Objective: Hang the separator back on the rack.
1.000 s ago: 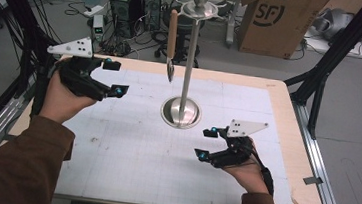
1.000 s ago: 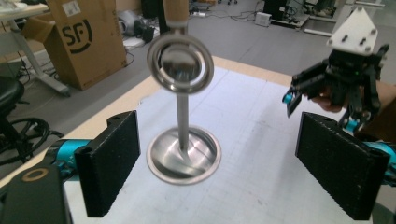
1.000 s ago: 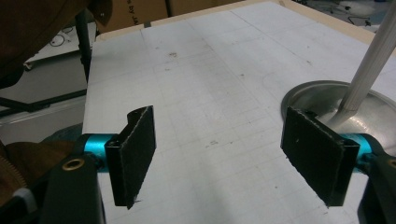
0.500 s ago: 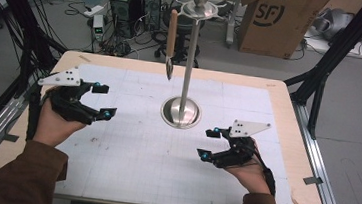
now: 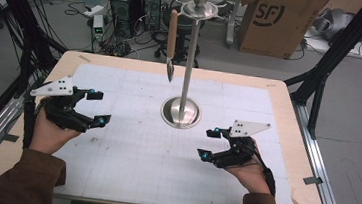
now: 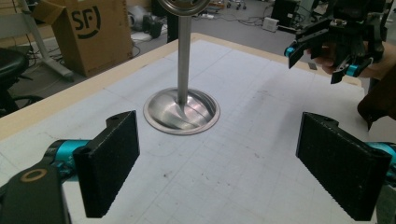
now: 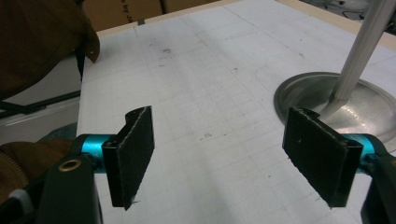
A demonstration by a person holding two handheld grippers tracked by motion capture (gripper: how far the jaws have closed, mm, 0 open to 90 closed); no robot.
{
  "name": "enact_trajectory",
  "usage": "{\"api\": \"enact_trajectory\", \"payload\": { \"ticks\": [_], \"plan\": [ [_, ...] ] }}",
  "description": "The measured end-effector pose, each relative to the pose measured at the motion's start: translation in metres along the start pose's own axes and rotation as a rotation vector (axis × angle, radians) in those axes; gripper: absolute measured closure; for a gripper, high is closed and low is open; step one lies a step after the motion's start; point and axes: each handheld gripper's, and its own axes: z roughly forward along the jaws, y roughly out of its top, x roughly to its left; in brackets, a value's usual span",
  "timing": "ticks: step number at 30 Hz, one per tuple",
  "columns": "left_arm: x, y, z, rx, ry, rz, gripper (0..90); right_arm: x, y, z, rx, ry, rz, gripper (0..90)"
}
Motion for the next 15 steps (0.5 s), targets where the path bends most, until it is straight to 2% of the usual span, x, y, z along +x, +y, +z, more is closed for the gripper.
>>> {"api": "enact_trajectory", "payload": {
  "ticks": [10,15],
  "plan": [
    [0.004,-0.009,-0.006,-0.005,0.017,-0.025,12.5,-0.001,0.0,-0.001,-0.015,0.0,0.001,23.5],
    [0.003,-0.012,-0.006,0.002,0.02,-0.021,10.5,-0.002,-0.001,0.0,-0.006,-0.001,0.006,23.1]
  ]
}}
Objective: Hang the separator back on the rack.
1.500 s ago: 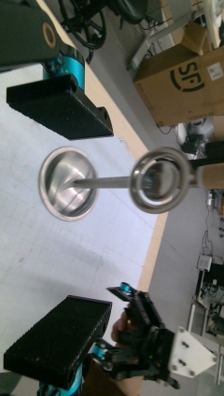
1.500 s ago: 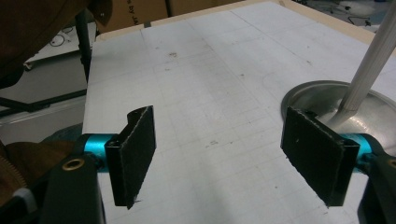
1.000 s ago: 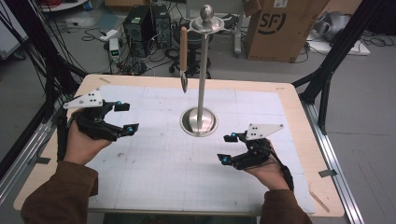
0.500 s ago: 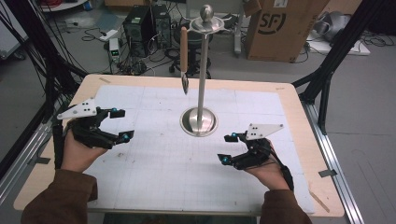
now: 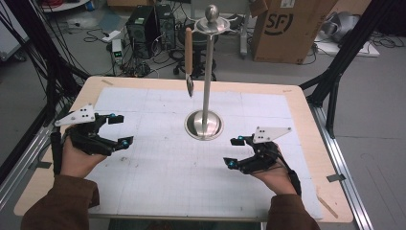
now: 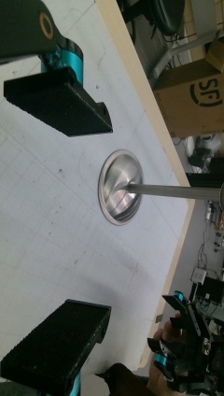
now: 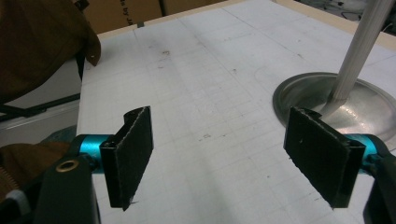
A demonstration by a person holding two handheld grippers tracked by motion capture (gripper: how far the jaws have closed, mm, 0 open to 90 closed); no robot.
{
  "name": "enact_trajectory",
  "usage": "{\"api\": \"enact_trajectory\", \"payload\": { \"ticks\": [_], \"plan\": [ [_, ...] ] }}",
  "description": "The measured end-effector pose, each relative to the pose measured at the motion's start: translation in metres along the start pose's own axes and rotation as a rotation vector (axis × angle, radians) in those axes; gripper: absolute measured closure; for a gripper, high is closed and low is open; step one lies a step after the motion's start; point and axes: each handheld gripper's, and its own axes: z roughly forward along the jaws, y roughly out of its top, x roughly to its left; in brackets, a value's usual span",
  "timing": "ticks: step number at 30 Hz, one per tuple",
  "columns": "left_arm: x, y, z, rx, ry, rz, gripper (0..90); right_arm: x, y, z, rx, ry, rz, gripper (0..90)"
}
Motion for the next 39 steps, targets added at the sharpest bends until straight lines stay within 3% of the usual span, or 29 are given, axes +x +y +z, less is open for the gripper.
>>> {"api": "enact_trajectory", "payload": {
  "ticks": [11,39],
  "plan": [
    [-0.0018,-0.0015,0.0062,0.029,-0.014,0.018,6.9,-0.0035,-0.0036,0.0027,0.005,0.007,0.011,22.9],
    [-0.0035,-0.0042,0.0095,0.031,-0.026,0.017,5.6,-0.002,-0.0024,0.0035,0.008,0.003,0.005,22.9]
  ]
}}
